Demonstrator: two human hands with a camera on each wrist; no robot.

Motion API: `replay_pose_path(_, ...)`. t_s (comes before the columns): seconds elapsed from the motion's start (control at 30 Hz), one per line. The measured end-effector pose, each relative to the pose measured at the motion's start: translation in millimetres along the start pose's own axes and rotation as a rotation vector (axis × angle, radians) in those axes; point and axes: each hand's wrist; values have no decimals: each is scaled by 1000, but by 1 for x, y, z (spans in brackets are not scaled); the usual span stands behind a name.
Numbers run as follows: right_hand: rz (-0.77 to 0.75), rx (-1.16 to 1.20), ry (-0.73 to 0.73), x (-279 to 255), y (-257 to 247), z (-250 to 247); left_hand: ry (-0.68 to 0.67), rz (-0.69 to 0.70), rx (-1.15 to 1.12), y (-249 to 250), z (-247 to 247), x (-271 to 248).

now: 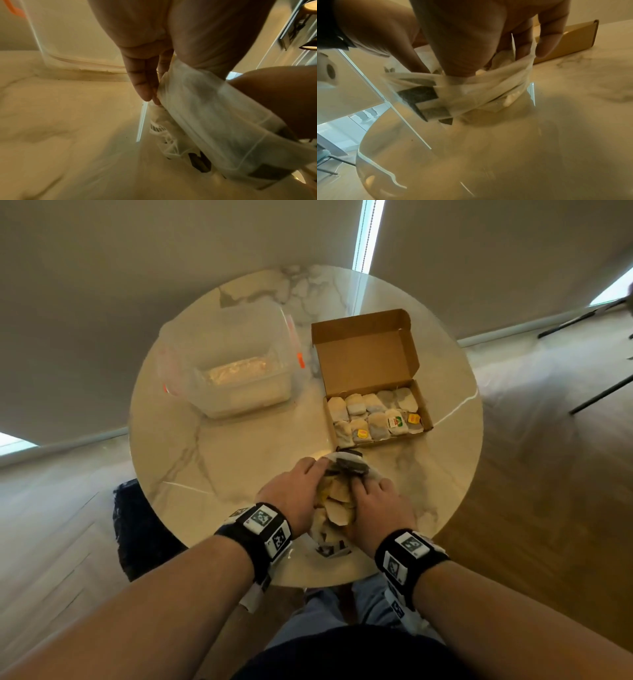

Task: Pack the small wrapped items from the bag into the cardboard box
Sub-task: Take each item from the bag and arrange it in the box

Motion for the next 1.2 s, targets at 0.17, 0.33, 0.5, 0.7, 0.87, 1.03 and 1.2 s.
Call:
replay_pose_path(0.17,-82,-30,25,3,6,3,-40,-15,-78,-12,-2,-4)
replay_pose_path(0.33,-22,76,13,4,-1,-1,2,0,-179,-16,4,-8)
replay_pose_path(0.5,10,86,29,3,-12,2,49,29,-304,-12,2,-13)
replay_pose_path(0.7,-94,43,48,-2,-11,3,112,3,-327,-12,-8,-21)
replay_pose_path(0.87,-221,-12,70,-2,-20,-3,166,-18,-294,-12,-13,-28)
replay_pose_path(1.03,-272,-130,36,10,-31,-11,158,-50,-255,-6,-24,-32)
replay_pose_path(1.2,-313,-174,-3,2,-26,-5,155,-62,-229,-11,-21,-32)
Point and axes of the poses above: each hand's wrist, its own x-axis towards the middle knuckle, its own z-axis out of the palm, y = z × x, and after that the axes turned 9 degrees about z, right-handed
